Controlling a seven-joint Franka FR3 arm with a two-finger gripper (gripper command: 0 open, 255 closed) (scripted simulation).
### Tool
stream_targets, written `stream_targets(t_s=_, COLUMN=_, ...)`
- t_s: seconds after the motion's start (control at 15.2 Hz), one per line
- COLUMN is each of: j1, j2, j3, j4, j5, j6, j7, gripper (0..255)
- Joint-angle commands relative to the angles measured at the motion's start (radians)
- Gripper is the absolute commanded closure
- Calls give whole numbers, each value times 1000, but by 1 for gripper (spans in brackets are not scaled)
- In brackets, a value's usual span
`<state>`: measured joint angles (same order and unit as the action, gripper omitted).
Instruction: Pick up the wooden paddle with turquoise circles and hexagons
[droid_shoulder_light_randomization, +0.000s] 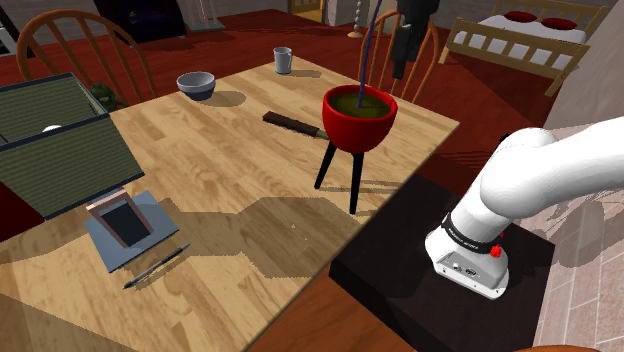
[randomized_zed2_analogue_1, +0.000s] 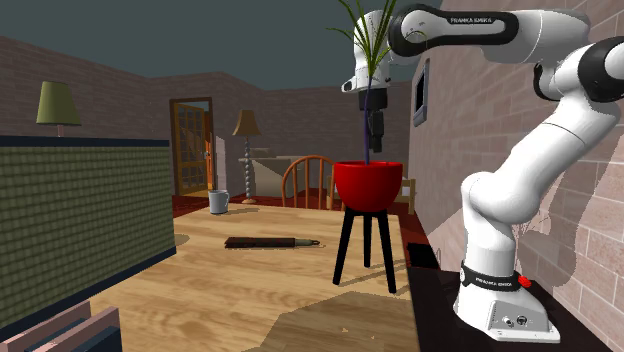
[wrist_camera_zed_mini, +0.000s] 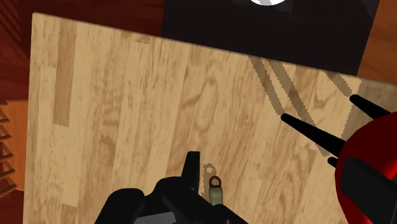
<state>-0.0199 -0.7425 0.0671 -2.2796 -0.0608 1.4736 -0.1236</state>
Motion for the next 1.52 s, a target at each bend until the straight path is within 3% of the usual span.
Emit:
stream_targets(t_s=0.0, j1=0, j2=0, j3=0, j4=0, j5=0, j6=0, j7=0, gripper=0)
stream_targets(t_s=0.73, j1=7, j2=296, j3=-44, j4=-36, j5=-11, j6=362, j7=-84, gripper=0)
stream_targets(t_s=1.45, j1=15, j2=680, j3=-64, j4=100, j5=5, j6=636, j7=-172, gripper=0)
